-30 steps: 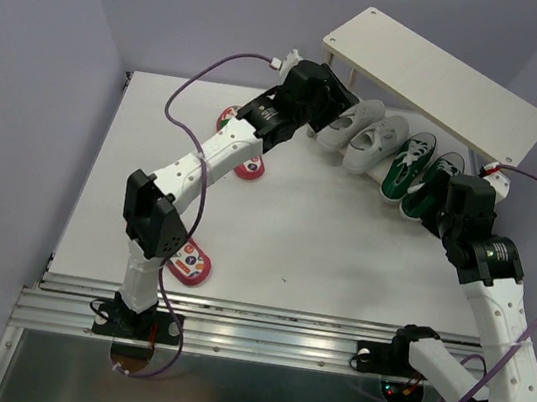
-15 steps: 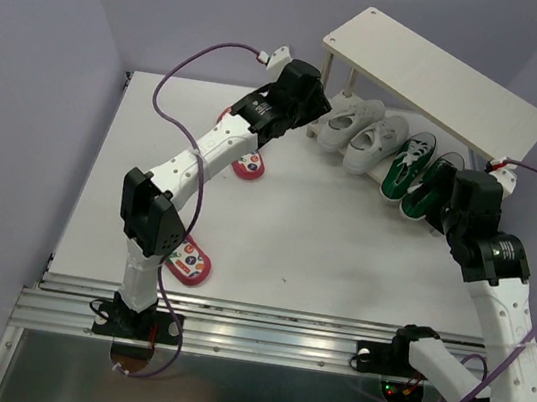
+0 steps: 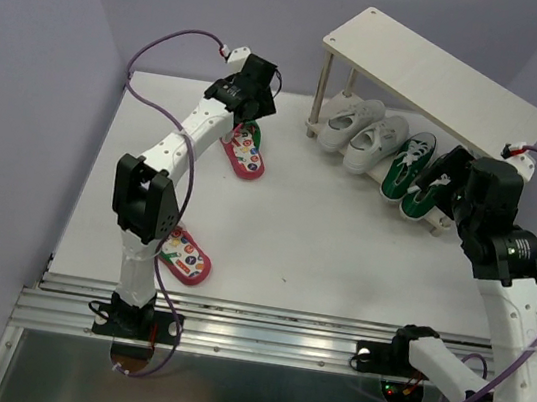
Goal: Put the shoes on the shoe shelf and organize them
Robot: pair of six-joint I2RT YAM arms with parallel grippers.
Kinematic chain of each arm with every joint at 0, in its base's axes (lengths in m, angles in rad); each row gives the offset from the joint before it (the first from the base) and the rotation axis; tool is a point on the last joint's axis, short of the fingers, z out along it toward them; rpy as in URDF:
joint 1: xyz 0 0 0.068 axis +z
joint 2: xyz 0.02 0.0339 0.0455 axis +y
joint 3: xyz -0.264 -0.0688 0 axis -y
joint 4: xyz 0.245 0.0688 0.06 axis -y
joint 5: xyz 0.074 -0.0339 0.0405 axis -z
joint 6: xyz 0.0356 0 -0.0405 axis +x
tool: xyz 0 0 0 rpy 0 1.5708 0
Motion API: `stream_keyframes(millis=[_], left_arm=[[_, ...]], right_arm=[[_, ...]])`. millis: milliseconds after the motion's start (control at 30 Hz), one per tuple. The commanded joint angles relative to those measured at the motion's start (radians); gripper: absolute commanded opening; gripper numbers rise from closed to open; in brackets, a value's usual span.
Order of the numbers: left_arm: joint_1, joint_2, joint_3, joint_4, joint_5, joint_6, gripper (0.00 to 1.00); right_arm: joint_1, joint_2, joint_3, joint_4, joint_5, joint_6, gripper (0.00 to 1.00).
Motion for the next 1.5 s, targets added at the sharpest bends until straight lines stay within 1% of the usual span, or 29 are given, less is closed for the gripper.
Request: stream_keyframes(millis=[0,167,200,300,433,567,667,700,767,800,933,1033,1067,1100,1167,1333,1467], left_arm=[[0.035,-0.010,-0.041,-0.029,-0.064,0.109,0.79],[0.063,0.001,-0.141,0.009,-0.065,0.126,0.80],[0.066,0.000,-0.188,0.054,-0.062,0.138,0.82],[0.066,0.010,-0.234,0.102,-0.068,0.155,0.85],[0.093,0.058,-0.242,0.141,-0.053,0.164,0.85],[0.124,0.092,-0.222,0.190,0.013,0.210,0.85],[0.138,0.134,-0.190,0.195,0.040,0.229,0.82],[0.143,0.147,-0.167,0.185,0.043,0.232,0.79],[0.155,0.174,-0.158,0.175,0.059,0.230,0.76],[0.158,0.185,-0.153,0.170,0.065,0.229,0.73],[0.170,0.196,-0.171,0.176,0.085,0.227,0.65],[0.170,0.193,-0.171,0.165,0.086,0.227,0.40],[0.170,0.185,-0.176,0.167,0.089,0.226,0.28],[0.170,0.175,-0.193,0.176,0.096,0.226,0.00],[0.166,0.138,-0.222,0.193,0.125,0.227,0.00],[0.103,0.009,-0.407,0.326,0.157,0.266,0.00],[0.043,-0.083,-0.492,0.346,0.206,0.260,0.00]], right_arm=[[-0.007,-0.016,-0.003,0.012,-0.005,-0.005,1.00],[-0.007,-0.019,-0.014,0.010,-0.002,-0.011,1.00],[-0.007,-0.020,-0.017,0.012,-0.004,-0.012,1.00],[-0.007,-0.019,-0.025,0.015,-0.010,-0.009,1.00],[-0.007,-0.022,-0.029,0.015,-0.008,-0.011,1.00],[-0.007,-0.030,-0.032,0.010,-0.005,-0.011,1.00],[-0.007,-0.036,-0.037,0.009,-0.005,-0.008,1.00],[-0.007,-0.036,-0.037,0.007,-0.004,-0.005,1.00],[-0.007,-0.039,-0.037,0.006,-0.004,-0.005,1.00],[-0.007,-0.039,-0.035,0.004,-0.002,-0.006,1.00],[-0.007,-0.040,-0.035,0.004,0.005,-0.008,1.00],[-0.007,-0.037,-0.038,0.007,-0.002,-0.008,1.00],[-0.007,-0.036,-0.038,0.009,-0.007,-0.008,1.00],[-0.007,-0.036,-0.040,0.013,-0.018,-0.015,1.00],[-0.007,-0.031,-0.038,0.029,-0.039,-0.038,1.00],[-0.007,-0.021,-0.055,0.075,-0.131,-0.084,1.00],[-0.007,-0.005,-0.095,0.113,-0.220,-0.111,1.00]])
